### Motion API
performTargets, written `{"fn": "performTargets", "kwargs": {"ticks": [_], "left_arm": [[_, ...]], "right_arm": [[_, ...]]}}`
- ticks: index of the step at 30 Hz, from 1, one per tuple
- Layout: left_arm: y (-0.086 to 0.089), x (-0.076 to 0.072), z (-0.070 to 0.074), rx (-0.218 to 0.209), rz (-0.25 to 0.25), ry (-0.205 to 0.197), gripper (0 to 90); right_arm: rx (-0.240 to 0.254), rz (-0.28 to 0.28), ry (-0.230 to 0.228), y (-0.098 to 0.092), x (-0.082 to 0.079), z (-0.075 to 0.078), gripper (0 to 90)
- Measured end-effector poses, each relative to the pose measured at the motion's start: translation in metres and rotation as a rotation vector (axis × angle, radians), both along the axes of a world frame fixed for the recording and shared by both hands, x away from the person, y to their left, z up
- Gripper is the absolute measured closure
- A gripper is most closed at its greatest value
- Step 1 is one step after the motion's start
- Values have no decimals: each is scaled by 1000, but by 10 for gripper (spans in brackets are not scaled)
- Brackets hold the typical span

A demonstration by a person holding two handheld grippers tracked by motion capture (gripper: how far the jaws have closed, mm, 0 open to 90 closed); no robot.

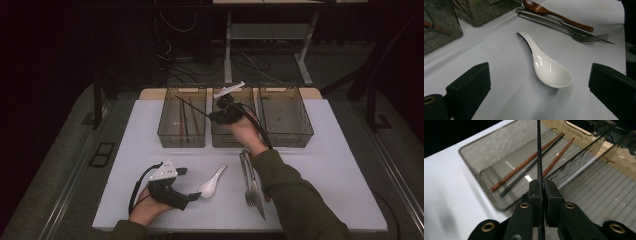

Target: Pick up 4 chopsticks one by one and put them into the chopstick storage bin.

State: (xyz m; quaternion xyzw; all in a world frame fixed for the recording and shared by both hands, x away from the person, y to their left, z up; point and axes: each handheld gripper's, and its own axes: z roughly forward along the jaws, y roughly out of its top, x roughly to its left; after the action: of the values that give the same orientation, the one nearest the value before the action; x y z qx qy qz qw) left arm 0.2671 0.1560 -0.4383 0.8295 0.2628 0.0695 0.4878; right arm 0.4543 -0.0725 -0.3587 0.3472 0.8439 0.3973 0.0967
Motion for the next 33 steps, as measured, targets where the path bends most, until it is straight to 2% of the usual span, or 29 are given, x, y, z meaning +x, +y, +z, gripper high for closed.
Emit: {"fn": "performTargets", "kwargs": {"ticks": [12, 18, 25, 33], "left_arm": [[1, 0, 1, -11, -6, 0, 32], [2, 0, 1, -18, -8, 2, 32], [2, 0, 1, -18, -9, 1, 32], [2, 1, 1, -10, -7, 2, 32]], "right_arm": [[-84, -38, 31, 46, 30, -7, 851], [-99, -49, 40, 59, 39, -12, 839], [-69, -41, 35, 56, 39, -9, 633], [-31, -13, 16, 40, 29, -2, 450]]}}
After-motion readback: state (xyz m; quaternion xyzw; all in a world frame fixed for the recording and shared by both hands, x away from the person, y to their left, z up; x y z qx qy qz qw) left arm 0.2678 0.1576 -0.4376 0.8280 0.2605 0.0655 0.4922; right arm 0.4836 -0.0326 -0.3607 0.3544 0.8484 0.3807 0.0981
